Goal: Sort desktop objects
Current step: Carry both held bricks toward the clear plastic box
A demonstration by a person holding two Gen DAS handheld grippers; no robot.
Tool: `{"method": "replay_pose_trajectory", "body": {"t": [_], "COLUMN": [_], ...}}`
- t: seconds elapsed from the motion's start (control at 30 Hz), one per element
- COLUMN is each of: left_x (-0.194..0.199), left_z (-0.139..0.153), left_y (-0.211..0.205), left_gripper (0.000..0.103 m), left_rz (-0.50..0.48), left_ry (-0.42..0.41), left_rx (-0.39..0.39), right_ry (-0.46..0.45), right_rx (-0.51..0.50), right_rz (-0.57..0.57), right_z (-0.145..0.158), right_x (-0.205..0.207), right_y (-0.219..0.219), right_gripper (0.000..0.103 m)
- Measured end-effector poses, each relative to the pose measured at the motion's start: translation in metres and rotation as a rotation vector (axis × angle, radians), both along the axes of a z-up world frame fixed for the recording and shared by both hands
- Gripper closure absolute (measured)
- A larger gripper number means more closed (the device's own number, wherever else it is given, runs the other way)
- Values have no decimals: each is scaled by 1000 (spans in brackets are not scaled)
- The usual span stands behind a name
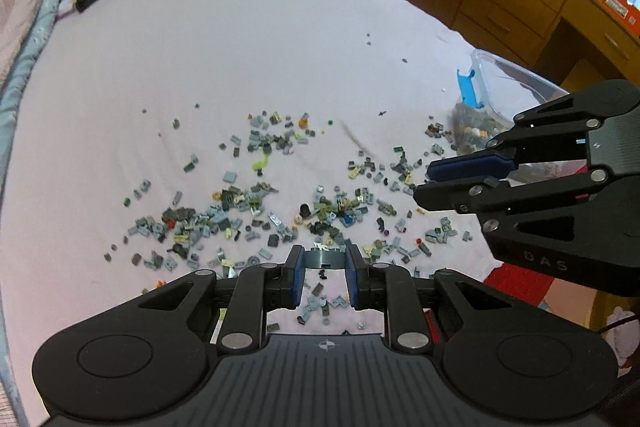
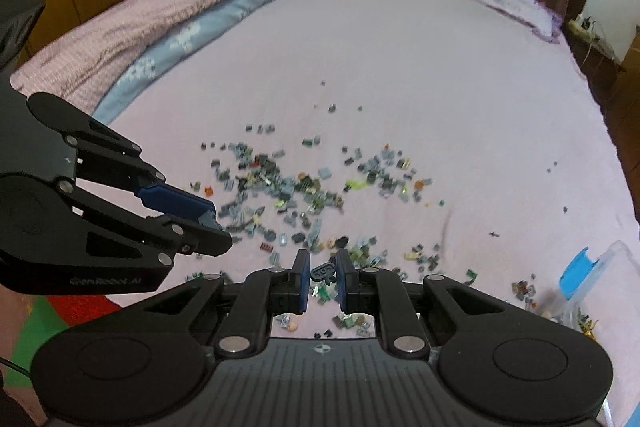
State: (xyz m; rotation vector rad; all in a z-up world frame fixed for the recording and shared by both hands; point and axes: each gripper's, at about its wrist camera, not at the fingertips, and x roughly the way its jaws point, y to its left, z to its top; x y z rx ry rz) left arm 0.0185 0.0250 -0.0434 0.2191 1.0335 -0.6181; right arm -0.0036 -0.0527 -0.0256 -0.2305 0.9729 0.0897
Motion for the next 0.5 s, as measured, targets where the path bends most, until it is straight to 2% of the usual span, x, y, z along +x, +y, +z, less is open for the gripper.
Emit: {"method": "replay_pose_trajectory", "body": {"t": [0.5], "left_x": [-22], "left_z": [26], "left_y": [-63], "left_gripper": [80], "left_rz": [24], "left_ry": [-63], "left_rx": [29], "right_ry": [-73], "right_rx": [24], "right_rz": [17], "right_z": [33], "right_x": [-31], "right_y": [-50], "right_gripper": [88]}}
